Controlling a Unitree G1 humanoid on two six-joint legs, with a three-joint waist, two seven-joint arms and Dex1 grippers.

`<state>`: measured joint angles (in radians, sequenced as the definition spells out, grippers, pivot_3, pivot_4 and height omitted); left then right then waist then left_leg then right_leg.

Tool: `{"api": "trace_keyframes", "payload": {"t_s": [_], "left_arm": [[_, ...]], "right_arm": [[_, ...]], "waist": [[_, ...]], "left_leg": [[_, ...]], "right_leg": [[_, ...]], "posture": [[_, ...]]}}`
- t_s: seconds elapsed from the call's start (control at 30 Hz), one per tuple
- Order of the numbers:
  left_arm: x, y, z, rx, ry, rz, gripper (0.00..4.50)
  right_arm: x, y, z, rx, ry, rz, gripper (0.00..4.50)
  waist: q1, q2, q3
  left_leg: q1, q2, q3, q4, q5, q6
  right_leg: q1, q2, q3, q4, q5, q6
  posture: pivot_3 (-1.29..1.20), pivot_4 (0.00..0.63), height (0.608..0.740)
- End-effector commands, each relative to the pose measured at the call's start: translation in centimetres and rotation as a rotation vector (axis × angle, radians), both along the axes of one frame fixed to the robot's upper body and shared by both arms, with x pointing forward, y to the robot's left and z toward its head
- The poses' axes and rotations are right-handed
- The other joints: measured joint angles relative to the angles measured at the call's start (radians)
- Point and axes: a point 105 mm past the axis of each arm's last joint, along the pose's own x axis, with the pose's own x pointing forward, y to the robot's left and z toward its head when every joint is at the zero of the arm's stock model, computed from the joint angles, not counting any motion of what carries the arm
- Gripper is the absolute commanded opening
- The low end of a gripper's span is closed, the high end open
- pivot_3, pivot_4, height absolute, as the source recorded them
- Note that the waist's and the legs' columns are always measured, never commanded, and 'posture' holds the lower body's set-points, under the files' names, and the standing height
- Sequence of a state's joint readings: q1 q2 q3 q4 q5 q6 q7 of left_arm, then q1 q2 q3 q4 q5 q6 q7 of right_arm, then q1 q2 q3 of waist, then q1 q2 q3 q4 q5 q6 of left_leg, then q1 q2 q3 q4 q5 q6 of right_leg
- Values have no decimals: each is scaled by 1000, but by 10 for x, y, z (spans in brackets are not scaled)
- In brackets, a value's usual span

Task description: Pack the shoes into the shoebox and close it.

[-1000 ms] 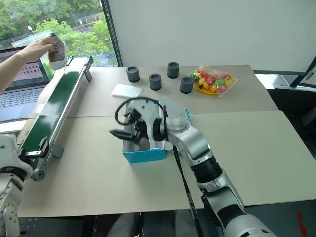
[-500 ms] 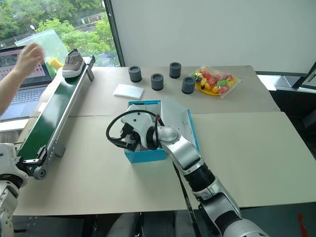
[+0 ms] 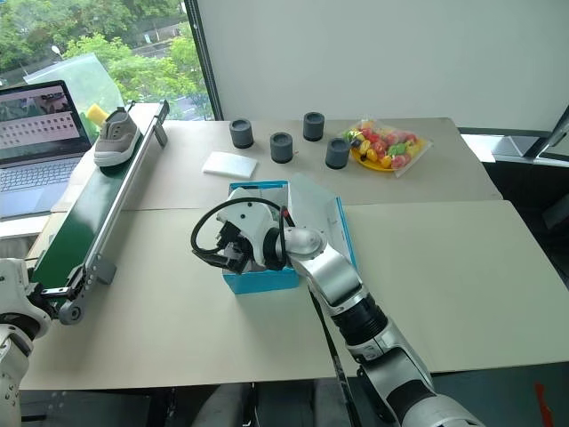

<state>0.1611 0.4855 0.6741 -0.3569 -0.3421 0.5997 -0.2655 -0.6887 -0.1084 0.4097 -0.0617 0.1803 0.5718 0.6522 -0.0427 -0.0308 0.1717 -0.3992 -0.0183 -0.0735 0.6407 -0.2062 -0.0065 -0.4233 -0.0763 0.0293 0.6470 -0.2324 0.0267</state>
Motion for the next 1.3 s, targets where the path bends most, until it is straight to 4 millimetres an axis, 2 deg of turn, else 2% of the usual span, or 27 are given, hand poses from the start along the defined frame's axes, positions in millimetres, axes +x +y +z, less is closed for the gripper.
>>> {"api": "trace_keyframes", "payload": {"t_s": [0.03,0.17,0.37,0.83,1.3], "left_arm": [[-1,5,15,29,-37,-4,4474],[0,6,15,16,-37,-10,4474],[-1,8,14,6,-33,-7,4474],[-17,23,3,-22,12,27,4474],[-20,31,-10,-29,71,35,4474]], "right_arm": [[-10,1,17,60,-32,54,4465],[-16,0,24,89,-53,102,4465],[-20,1,22,118,-30,141,4465],[-19,2,20,121,-25,130,4465],[-19,1,25,140,-26,110,4465]], "waist": [[0,0,0],[0,0,0],[0,0,0],[0,0,0],[-1,0,0]], "left_leg": [[0,0,0,0,0,0],[0,0,0,0,0,0],[0,0,0,0,0,0],[0,0,0,0,0,0],[0,0,0,0,0,0]], "right_leg": [[0,0,0,0,0,0],[0,0,0,0,0,0],[0,0,0,0,0,0],[0,0,0,0,0,0],[0,0,0,0,0,0]], "posture": [[0,150,731],[0,150,731],[0,150,731],[0,150,731],[0,150,731]]}}
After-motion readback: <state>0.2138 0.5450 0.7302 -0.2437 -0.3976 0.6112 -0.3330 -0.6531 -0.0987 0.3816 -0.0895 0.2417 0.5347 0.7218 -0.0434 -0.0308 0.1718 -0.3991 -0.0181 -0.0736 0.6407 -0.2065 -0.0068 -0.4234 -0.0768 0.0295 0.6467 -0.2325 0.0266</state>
